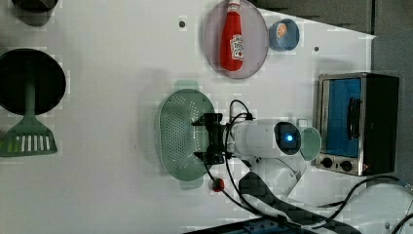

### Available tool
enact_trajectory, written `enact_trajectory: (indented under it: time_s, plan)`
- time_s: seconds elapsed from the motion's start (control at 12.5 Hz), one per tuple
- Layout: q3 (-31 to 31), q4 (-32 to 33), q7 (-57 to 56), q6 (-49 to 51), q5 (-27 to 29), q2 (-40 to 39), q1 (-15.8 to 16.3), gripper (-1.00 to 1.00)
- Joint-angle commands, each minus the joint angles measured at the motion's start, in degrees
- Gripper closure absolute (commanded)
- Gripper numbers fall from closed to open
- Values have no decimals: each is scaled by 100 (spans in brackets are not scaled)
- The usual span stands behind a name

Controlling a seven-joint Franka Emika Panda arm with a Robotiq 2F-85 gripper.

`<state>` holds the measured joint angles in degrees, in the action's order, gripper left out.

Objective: Drag strainer left to right.

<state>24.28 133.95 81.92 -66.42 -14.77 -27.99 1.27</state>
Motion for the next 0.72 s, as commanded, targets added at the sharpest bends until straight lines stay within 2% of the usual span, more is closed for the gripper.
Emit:
enact_trajectory:
  time_s: [0.08,0.72]
  plan:
    - [-78,207,-446,85,36,402,-397,-100]
    - [-392,572,-1508,110,37,679,-1173,-100]
